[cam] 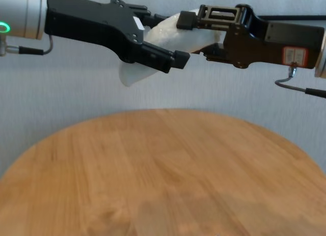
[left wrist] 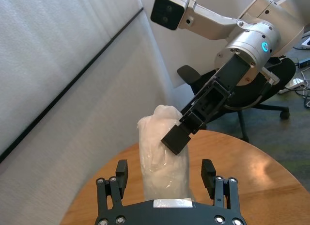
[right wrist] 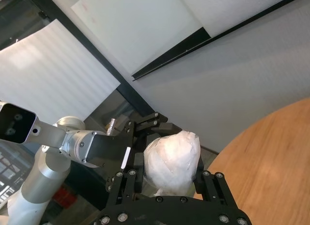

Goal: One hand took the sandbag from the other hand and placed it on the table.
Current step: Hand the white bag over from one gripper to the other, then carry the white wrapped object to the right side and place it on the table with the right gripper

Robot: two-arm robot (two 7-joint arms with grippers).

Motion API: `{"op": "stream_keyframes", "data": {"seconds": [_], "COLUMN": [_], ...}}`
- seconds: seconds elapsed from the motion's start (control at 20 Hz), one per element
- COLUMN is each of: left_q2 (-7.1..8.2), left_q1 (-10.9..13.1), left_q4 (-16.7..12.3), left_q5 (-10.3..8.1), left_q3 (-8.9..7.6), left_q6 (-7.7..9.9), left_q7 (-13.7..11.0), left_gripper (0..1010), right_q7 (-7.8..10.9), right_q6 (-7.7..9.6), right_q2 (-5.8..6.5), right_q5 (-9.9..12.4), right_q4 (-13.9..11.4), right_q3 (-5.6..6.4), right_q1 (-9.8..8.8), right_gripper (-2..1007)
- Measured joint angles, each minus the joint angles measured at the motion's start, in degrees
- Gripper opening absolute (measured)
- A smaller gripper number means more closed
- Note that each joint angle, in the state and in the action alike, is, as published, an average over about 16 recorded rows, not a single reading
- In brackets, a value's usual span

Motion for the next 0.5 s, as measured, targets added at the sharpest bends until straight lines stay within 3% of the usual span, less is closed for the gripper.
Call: {"op": "stream_keyframes", "data": {"seconds": [0.5], "left_q2": [0.53], "left_q1": [-1.08], "left_q4": [0.43], "left_q5": [-2.03], "left_q3": [0.79], "left_q6": [-4.75], "left_q7": [-2.25], "left_gripper": [1000], "right_q7": [0.0], "right_q6": [0.0], "right_q2": [0.0], "right_q5": [0.02], "right_q4": [0.0], "right_q3": [0.0], "right_q1": [0.0], "right_gripper": [570]}}
